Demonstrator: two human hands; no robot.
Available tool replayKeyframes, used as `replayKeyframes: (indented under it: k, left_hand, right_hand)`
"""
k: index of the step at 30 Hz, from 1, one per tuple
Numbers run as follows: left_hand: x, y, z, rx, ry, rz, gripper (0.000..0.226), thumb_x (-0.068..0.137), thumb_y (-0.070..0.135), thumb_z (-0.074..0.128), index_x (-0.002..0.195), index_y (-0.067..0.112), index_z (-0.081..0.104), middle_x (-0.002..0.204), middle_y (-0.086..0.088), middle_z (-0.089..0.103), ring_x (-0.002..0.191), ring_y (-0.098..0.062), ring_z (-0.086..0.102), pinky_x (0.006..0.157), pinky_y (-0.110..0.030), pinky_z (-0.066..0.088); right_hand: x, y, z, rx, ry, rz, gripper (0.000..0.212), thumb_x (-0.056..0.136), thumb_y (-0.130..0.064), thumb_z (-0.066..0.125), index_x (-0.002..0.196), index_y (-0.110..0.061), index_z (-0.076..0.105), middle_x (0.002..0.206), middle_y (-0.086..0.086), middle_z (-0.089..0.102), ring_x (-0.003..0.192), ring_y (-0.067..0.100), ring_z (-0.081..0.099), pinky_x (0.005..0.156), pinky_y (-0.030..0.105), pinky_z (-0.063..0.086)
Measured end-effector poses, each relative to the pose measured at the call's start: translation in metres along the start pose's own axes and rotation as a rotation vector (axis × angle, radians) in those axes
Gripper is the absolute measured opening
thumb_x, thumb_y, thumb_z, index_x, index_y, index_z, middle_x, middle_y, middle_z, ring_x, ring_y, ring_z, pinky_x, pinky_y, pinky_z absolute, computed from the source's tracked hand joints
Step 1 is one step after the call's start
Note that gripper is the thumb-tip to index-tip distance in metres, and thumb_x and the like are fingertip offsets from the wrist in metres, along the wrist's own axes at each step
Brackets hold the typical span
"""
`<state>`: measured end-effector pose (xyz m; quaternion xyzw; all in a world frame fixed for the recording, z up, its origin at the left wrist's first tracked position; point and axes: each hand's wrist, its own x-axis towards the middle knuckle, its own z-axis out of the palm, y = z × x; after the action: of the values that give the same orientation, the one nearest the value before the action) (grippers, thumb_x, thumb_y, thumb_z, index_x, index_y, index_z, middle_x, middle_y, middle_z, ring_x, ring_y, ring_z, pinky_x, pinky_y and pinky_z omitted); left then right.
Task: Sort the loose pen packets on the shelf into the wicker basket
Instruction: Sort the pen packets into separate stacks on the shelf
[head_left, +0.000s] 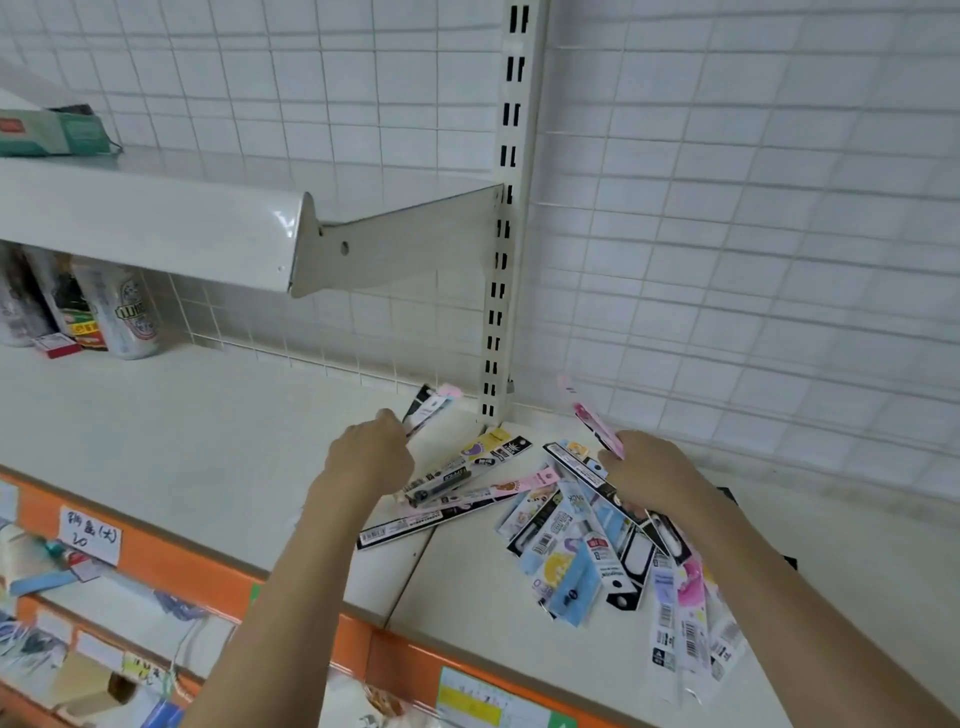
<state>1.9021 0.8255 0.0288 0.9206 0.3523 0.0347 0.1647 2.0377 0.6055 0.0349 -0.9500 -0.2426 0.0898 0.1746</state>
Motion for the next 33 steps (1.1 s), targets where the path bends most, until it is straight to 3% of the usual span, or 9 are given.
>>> replayKeyframes:
  k: [3,5,7,11,16,20,24,29,33]
  left_hand:
    - [0.006,0.025,0.009,-0.102,-0.083,0.077,0.011,0.091,0.003,0.034,0.102,0.005,0.033,0.091,-0.014,0.048,0.079,-0.028,0.045,0.057,-0.028,0.031]
    - [0.013,0.035,0.021,-0.155,-0.036,0.099,0.009,0.093,0.010,0.037,0.100,0.006,0.033,0.097,-0.017,0.054,0.079,-0.028,0.047,0.060,-0.031,0.035]
    - [0.020,0.041,0.031,-0.176,0.005,0.106,0.024,0.093,0.027,0.046,0.101,0.006,0.036,0.104,-0.017,0.058,0.081,-0.029,0.050,0.065,-0.034,0.038]
    - [0.031,0.043,0.042,0.042,-0.096,0.105,0.061,0.079,0.058,0.058,0.110,0.006,0.050,0.109,-0.011,0.055,0.095,-0.028,0.056,0.070,-0.031,0.040]
    - [0.039,0.044,0.046,0.148,-0.174,0.161,0.037,0.089,0.046,0.052,0.084,0.010,0.048,0.070,0.001,0.046,0.077,-0.022,0.051,0.064,-0.028,0.039]
    - [0.039,0.042,0.035,0.162,-0.134,0.204,0.029,0.095,0.031,0.044,0.101,0.005,0.054,0.096,-0.010,0.059,0.083,-0.025,0.051,0.068,-0.029,0.039]
    - [0.023,0.032,0.014,0.042,-0.089,0.227,0.018,0.098,0.019,0.035,0.103,0.004,0.045,0.107,-0.016,0.056,0.082,-0.027,0.047,0.069,-0.030,0.034]
    - [0.001,0.015,0.018,-0.137,-0.072,0.194,0.030,0.097,0.038,0.040,0.085,0.010,0.037,0.076,-0.002,0.049,0.063,-0.016,0.043,0.052,-0.027,0.031]
    - [-0.015,0.010,0.032,-0.147,-0.099,0.160,0.046,0.082,0.061,0.051,0.076,0.015,0.043,0.077,0.001,0.051,0.068,-0.018,0.049,0.053,-0.025,0.034]
  right_hand:
    - [-0.002,0.009,-0.004,-0.021,0.028,0.015,0.025,0.100,-0.029,0.037,0.107,-0.010,0.051,0.072,0.001,0.053,0.058,0.016,0.052,0.053,0.026,0.040]
    - [-0.003,0.016,-0.007,-0.073,0.065,0.019,0.023,0.099,-0.028,0.038,0.104,-0.010,0.052,0.069,-0.001,0.049,0.060,0.015,0.048,0.053,0.028,0.037]
    - [-0.004,0.022,-0.009,-0.080,0.078,0.019,0.020,0.098,-0.028,0.042,0.094,-0.010,0.050,0.070,-0.001,0.048,0.061,0.016,0.047,0.051,0.027,0.036]
    - [-0.007,0.029,-0.010,-0.068,0.028,0.016,0.025,0.094,-0.030,0.049,0.077,-0.013,0.045,0.070,0.001,0.049,0.061,0.015,0.046,0.048,0.021,0.032]
    - [-0.005,0.027,-0.003,-0.053,0.009,0.005,0.023,0.092,-0.028,0.050,0.074,-0.016,0.042,0.065,-0.002,0.045,0.054,0.010,0.042,0.046,0.023,0.030]
    - [-0.003,0.015,0.001,-0.032,0.025,-0.035,0.017,0.093,-0.027,0.048,0.092,-0.010,0.053,0.065,-0.002,0.046,0.051,0.010,0.044,0.043,0.023,0.030]
    - [-0.004,0.014,0.003,-0.054,0.105,-0.064,0.018,0.095,-0.026,0.045,0.084,-0.012,0.048,0.062,-0.002,0.046,0.049,0.012,0.043,0.043,0.024,0.030]
    - [-0.020,0.022,0.005,-0.079,0.171,-0.056,0.020,0.096,-0.028,0.045,0.082,-0.013,0.046,0.061,-0.001,0.046,0.051,0.014,0.042,0.047,0.027,0.028]
    - [-0.031,0.031,0.007,-0.094,0.276,0.002,0.017,0.096,-0.027,0.044,0.083,-0.015,0.043,0.063,0.000,0.045,0.053,0.014,0.040,0.045,0.024,0.026]
